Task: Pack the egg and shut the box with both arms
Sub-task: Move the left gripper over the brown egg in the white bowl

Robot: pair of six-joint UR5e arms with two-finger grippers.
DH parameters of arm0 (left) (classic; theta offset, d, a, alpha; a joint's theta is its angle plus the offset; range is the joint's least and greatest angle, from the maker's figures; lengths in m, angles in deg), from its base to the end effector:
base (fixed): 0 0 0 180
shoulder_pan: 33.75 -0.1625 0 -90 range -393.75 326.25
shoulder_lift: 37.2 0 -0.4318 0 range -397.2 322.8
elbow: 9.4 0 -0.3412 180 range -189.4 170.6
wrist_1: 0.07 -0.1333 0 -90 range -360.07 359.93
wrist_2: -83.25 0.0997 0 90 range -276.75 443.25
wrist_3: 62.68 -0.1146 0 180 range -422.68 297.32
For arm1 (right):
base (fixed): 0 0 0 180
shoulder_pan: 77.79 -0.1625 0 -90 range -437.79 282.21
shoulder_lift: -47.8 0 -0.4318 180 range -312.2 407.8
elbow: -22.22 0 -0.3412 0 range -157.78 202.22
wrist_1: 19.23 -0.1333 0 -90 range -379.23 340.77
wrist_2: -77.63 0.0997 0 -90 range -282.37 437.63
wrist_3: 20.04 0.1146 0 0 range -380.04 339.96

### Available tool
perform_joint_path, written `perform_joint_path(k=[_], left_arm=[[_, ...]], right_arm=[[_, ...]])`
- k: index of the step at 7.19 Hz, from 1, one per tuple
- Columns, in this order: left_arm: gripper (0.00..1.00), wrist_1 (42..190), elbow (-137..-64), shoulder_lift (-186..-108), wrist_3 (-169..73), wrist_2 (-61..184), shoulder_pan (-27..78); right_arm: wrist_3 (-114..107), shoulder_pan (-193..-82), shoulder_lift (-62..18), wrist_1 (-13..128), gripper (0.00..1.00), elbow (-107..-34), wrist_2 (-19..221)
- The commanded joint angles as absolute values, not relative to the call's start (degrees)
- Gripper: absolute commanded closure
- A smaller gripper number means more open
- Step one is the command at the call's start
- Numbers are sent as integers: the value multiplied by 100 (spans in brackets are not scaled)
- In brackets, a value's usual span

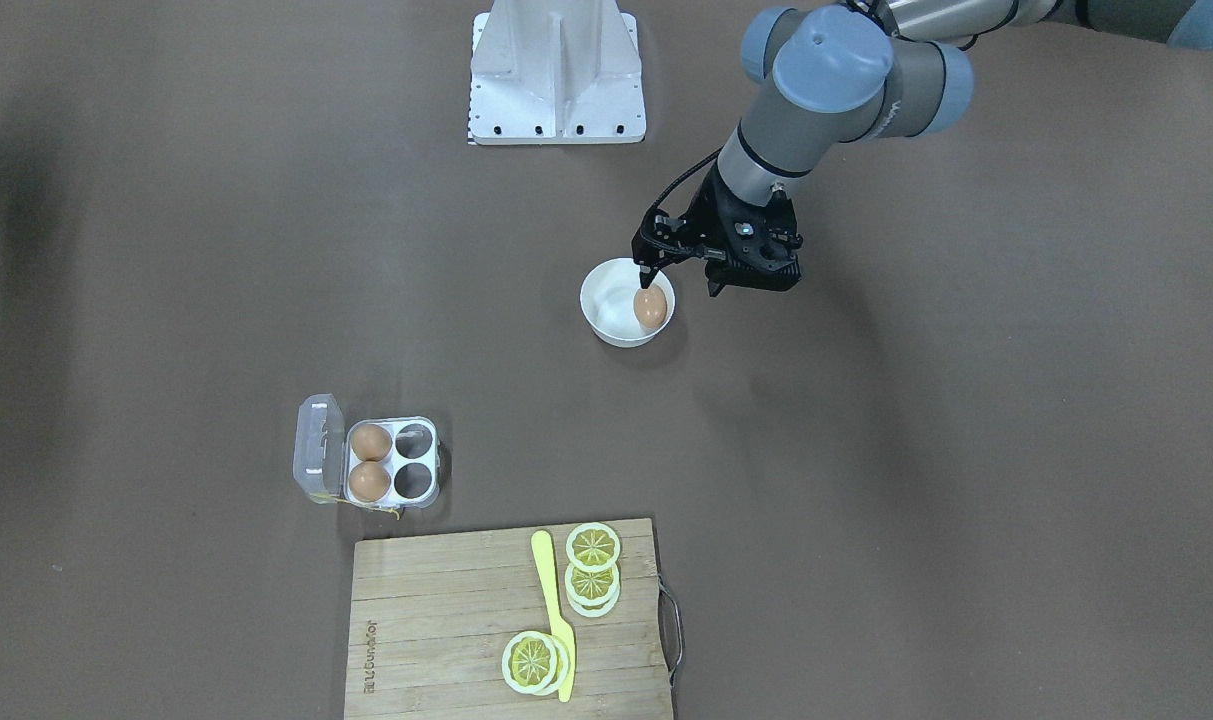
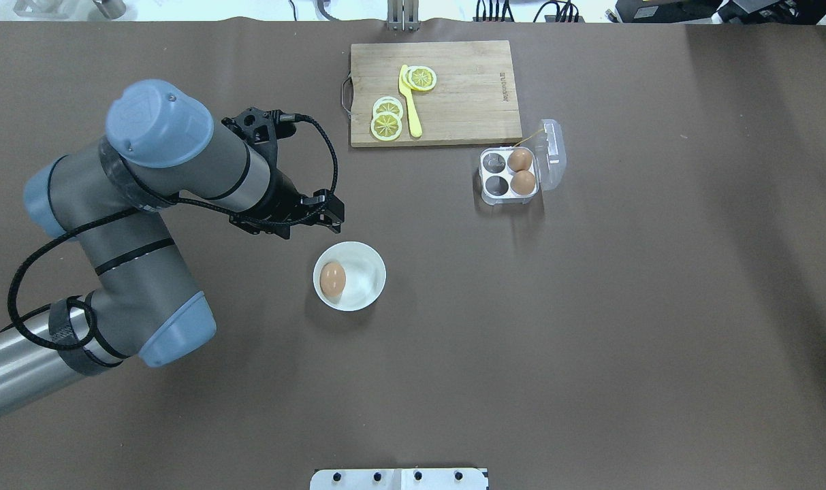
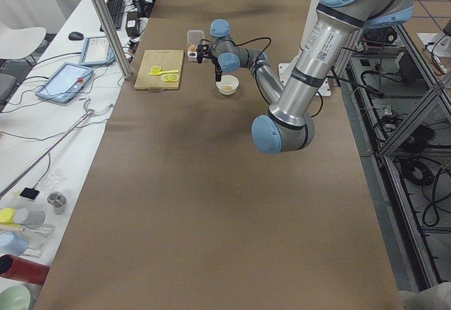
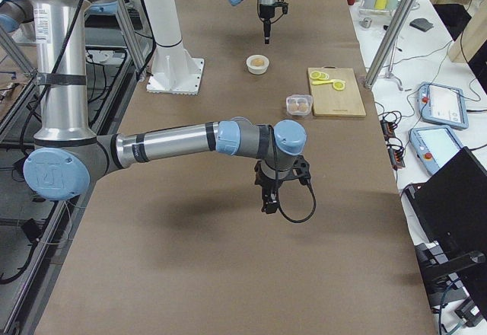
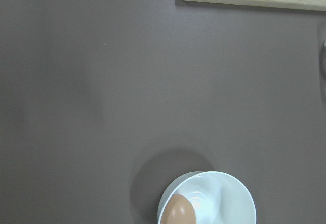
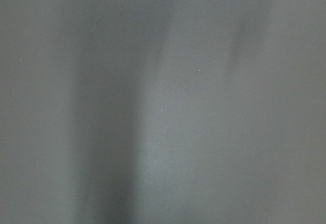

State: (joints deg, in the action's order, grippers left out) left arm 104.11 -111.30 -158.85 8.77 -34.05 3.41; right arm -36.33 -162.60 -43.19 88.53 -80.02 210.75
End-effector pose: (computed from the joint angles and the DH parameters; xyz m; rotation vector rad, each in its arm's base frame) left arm 0.4399 -0.4347 0.2651 0.0766 1.0739 -0.0529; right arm 0.0170 -0.4200 0.6221 -0.0351 -0.7620 -0.3139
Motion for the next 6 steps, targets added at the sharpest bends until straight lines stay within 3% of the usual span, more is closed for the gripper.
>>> perform_joint_path(k=[1,6], left_arm=[[15,10390,-10874,-16128,1000,-3182,203],[14,10417,-10442,-16209,1001,-2794,-149]], right_arm=[[-3639,-16260,-4343,8853,0,-8018,21087],[-3639,-16260,-4343,8853,0,-8009,21078]])
